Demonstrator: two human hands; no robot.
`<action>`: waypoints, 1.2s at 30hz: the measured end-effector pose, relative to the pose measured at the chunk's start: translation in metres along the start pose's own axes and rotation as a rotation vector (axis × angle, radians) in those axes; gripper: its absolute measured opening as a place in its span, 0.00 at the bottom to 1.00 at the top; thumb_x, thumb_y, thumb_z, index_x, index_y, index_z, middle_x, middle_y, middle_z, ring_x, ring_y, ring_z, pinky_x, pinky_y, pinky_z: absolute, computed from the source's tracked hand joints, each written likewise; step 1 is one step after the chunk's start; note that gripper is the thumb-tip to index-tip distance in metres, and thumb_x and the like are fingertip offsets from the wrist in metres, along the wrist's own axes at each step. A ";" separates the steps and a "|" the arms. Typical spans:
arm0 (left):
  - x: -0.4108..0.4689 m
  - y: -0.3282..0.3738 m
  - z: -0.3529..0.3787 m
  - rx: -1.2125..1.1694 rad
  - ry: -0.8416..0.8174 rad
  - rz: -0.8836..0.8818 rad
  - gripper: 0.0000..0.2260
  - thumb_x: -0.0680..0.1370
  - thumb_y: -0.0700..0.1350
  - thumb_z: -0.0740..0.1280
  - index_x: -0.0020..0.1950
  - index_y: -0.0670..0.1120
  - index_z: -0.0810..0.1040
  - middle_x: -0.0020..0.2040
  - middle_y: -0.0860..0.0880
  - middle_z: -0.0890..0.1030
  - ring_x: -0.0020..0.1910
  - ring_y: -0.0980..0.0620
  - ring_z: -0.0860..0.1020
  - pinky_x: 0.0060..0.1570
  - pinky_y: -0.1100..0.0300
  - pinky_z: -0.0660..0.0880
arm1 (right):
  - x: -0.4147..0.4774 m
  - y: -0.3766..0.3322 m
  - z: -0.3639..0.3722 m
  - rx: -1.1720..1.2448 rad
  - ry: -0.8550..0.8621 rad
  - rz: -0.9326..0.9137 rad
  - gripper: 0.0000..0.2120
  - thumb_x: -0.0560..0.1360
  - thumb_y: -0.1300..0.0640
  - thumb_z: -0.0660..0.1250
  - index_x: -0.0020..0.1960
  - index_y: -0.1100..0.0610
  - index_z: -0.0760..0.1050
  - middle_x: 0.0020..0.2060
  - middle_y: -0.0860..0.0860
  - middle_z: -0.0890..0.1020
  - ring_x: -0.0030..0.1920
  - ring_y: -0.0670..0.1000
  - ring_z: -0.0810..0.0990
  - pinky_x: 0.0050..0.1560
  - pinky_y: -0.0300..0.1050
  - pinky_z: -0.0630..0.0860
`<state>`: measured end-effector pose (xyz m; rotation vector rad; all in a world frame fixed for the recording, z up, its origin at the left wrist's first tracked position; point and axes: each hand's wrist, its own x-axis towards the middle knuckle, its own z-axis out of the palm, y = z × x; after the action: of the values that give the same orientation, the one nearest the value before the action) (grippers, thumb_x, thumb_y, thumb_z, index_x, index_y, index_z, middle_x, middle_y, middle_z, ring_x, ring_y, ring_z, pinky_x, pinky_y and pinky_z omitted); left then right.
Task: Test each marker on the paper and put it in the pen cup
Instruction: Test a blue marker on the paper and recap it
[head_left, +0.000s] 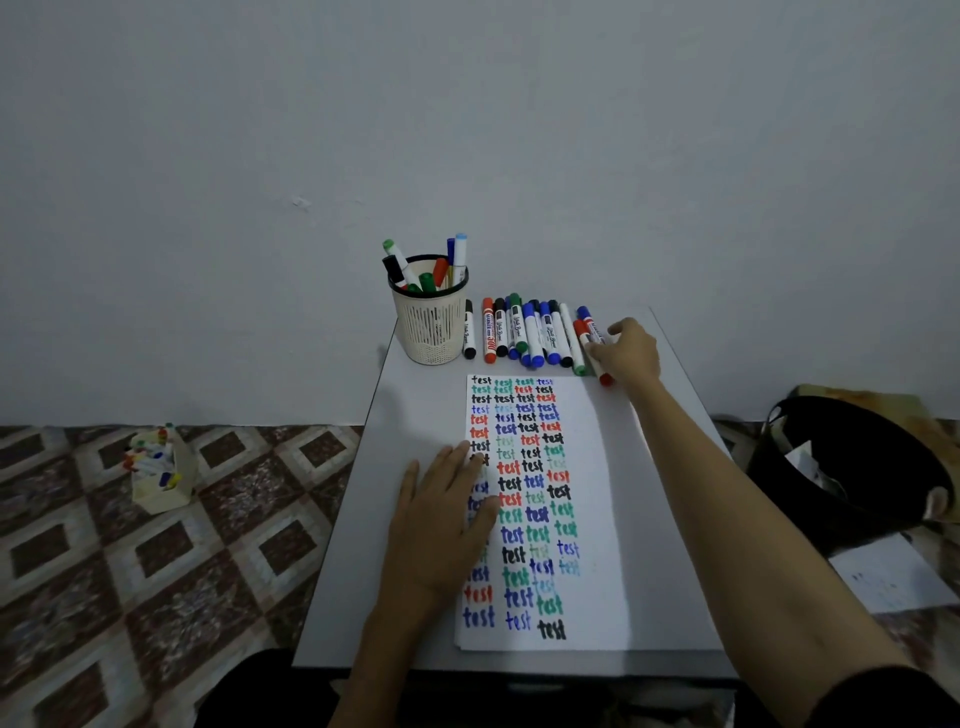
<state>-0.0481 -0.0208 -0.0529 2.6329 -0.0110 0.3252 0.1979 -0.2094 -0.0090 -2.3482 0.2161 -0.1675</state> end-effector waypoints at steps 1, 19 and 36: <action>0.000 0.000 0.000 0.002 0.001 -0.002 0.34 0.72 0.65 0.41 0.74 0.52 0.59 0.75 0.55 0.57 0.74 0.60 0.51 0.73 0.57 0.38 | 0.000 0.000 -0.002 0.037 0.004 0.032 0.22 0.74 0.54 0.71 0.65 0.59 0.71 0.60 0.57 0.77 0.56 0.56 0.78 0.46 0.46 0.71; -0.005 0.011 -0.009 -0.247 0.178 0.055 0.34 0.74 0.66 0.54 0.74 0.50 0.56 0.69 0.55 0.65 0.65 0.63 0.59 0.68 0.55 0.58 | -0.152 -0.001 -0.071 0.817 -0.238 -0.227 0.02 0.71 0.65 0.72 0.44 0.63 0.81 0.34 0.55 0.82 0.29 0.47 0.73 0.31 0.36 0.73; -0.022 0.019 -0.016 -0.340 0.070 0.304 0.15 0.79 0.56 0.50 0.49 0.50 0.71 0.37 0.49 0.81 0.32 0.56 0.80 0.31 0.63 0.77 | -0.234 -0.003 -0.039 0.942 -0.602 -0.178 0.06 0.72 0.66 0.72 0.46 0.69 0.78 0.34 0.62 0.81 0.26 0.51 0.76 0.29 0.39 0.75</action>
<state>-0.0747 -0.0314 -0.0357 2.2781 -0.4106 0.4719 -0.0374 -0.1865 0.0074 -1.3832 -0.3135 0.2993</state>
